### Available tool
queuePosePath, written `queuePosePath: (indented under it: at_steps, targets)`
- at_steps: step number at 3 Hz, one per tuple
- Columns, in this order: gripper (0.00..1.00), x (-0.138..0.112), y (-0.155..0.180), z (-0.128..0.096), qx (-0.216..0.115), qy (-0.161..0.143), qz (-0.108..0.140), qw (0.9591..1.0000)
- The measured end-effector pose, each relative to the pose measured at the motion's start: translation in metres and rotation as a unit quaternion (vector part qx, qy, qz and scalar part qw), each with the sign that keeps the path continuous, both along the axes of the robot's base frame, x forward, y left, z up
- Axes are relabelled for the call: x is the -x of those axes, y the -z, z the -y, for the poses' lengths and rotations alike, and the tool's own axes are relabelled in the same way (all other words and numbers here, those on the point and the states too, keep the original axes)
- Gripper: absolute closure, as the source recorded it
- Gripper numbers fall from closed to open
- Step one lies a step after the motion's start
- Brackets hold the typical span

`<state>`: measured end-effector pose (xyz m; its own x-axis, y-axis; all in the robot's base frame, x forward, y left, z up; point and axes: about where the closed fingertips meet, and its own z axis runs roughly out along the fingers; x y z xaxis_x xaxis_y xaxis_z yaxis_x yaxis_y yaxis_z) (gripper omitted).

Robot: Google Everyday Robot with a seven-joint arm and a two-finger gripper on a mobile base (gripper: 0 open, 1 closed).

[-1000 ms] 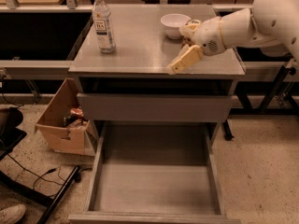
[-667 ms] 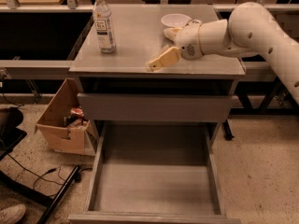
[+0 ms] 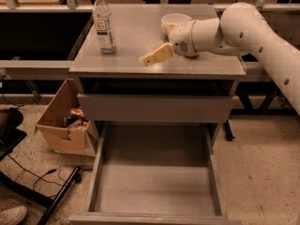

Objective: Place blue plastic bottle into middle drawer

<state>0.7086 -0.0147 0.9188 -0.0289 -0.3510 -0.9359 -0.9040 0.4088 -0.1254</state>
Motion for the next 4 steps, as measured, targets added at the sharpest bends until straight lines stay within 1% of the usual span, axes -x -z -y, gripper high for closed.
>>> queuePosePath:
  at_steps: [1, 2, 3, 4]
  targets:
    - [0.0, -0.063, 0.009, -0.047, -0.047, 0.01, 0.014, 0.9987]
    - [0.0, -0.106, 0.007, -0.079, -0.092, 0.039, 0.018, 0.9949]
    - [0.0, -0.128, 0.001, -0.104, -0.096, 0.081, 0.02, 0.9919]
    - [0.0, -0.133, 0.0, -0.129, -0.091, 0.116, 0.024, 0.9888]
